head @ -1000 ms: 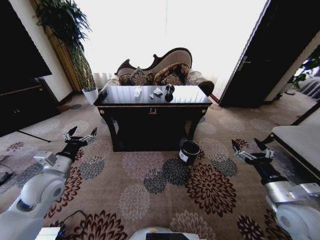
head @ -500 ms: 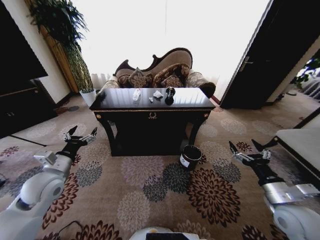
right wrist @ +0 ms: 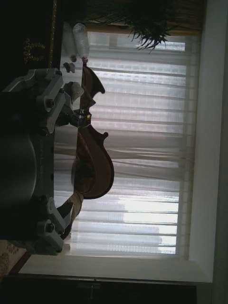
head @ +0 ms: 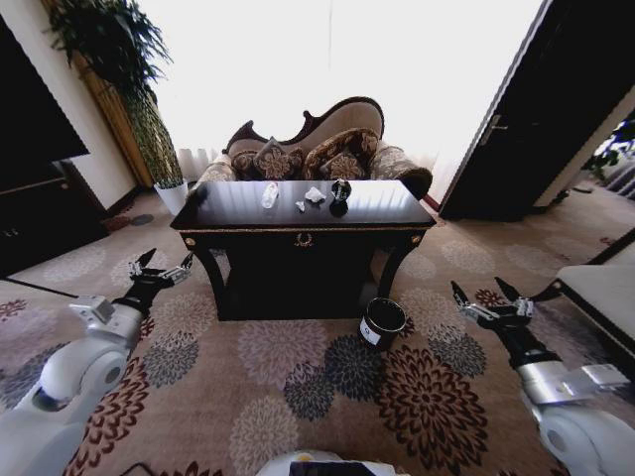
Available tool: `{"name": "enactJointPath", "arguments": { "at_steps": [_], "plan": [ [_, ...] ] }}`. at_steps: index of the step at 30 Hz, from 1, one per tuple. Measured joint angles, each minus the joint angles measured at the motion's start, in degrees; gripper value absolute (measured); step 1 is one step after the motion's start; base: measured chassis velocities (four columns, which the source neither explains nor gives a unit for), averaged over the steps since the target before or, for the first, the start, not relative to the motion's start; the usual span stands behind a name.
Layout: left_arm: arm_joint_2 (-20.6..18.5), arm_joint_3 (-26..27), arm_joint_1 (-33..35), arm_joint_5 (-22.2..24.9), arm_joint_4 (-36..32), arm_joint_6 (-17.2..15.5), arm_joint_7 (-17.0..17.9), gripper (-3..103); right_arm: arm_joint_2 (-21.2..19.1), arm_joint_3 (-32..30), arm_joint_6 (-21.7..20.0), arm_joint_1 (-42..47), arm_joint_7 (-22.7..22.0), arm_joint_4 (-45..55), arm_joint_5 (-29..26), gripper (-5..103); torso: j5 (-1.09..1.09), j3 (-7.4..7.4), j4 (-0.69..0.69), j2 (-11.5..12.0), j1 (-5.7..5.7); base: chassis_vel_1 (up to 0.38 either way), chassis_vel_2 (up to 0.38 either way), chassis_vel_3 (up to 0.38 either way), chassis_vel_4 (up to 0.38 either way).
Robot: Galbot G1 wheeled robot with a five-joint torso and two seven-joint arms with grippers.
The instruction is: Move to the front of the table and place the trash on the table into the trash bin.
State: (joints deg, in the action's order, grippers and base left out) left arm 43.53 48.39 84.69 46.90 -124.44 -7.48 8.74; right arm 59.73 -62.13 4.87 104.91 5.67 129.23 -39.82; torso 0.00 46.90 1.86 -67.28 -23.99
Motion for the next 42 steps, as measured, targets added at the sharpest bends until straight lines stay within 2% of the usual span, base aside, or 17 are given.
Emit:
{"name": "enactJointPath", "arguments": {
  "at_steps": [12,16,29,30,33,34,35,36,40,42],
  "plan": [
    [0.6,0.3,-0.7,0.8,0.2,-0.4,0.3,99,0.2,1.0,0.3,-0.1,0.4,-0.2,0.4,100,0.01,0.0,-0.02,0.0,0.0,-0.154,0.156,0.168,-0.15],
    [0.1,0.7,-0.9,1.5,0.4,-0.5,0.3,99,0.6,1.6,0.3,0.0,0.4,-0.3,1.1,100,0.0,0.0,0.02,0.0,0.0,-0.158,0.122,0.141,-0.148],
    [1.1,0.3,-0.3,0.7,-0.3,-0.5,0.4,99,1.5,1.7,0.4,0.3,0.4,0.2,1.2,100,0.0,0.0,0.0,0.0,-0.01,-0.165,0.171,0.171,-0.168],
    [1.1,0.3,-0.2,0.6,-0.3,-0.5,0.4,96,1.5,1.7,0.4,0.3,0.4,0.3,1.2,100,0.0,0.0,0.01,0.0,-0.01,-0.227,0.165,0.156,-0.181],
    [1.1,0.3,0.0,0.6,-0.3,-0.5,0.4,98,1.7,1.8,0.4,0.3,0.4,0.5,1.4,100,-0.01,0.0,0.01,0.0,-0.01,-0.192,0.158,0.153,-0.178],
    [1.0,0.2,0.0,0.6,-0.3,-0.5,0.4,102,1.8,1.8,0.4,0.3,0.4,0.6,1.6,100,-0.01,0.0,0.0,0.0,-0.01,-0.15,0.144,0.146,-0.17],
    [0.9,0.2,0.0,0.6,-0.3,-0.4,0.3,102,1.9,1.9,0.4,0.3,0.4,0.6,1.7,100,-0.01,0.0,0.0,0.0,-0.01,-0.15,0.144,0.16,-0.17],
    [0.2,0.1,-0.1,0.8,-0.3,-0.4,0.1,97,2.3,2.2,0.5,0.4,0.3,0.6,2.1,100,0.0,0.0,-0.01,0.0,-0.01,-0.143,0.173,0.186,-0.136],
    [-1.0,-0.4,-1.0,0.9,0.2,-0.4,-0.4,100,2.7,2.8,1.0,0.4,0.1,0.6,2.3,100,0.0,0.0,-0.01,0.0,-0.01,-0.145,0.155,0.162,-0.127],
    [-2.9,-1.3,-2.2,1.6,1.6,-0.6,-1.6,100,3.2,3.5,1.3,0.3,0.1,0.6,3.0,100,-0.01,0.02,0.0,0.0,-0.05,-0.065,0.07,0.064,-0.095]
  ]
}}
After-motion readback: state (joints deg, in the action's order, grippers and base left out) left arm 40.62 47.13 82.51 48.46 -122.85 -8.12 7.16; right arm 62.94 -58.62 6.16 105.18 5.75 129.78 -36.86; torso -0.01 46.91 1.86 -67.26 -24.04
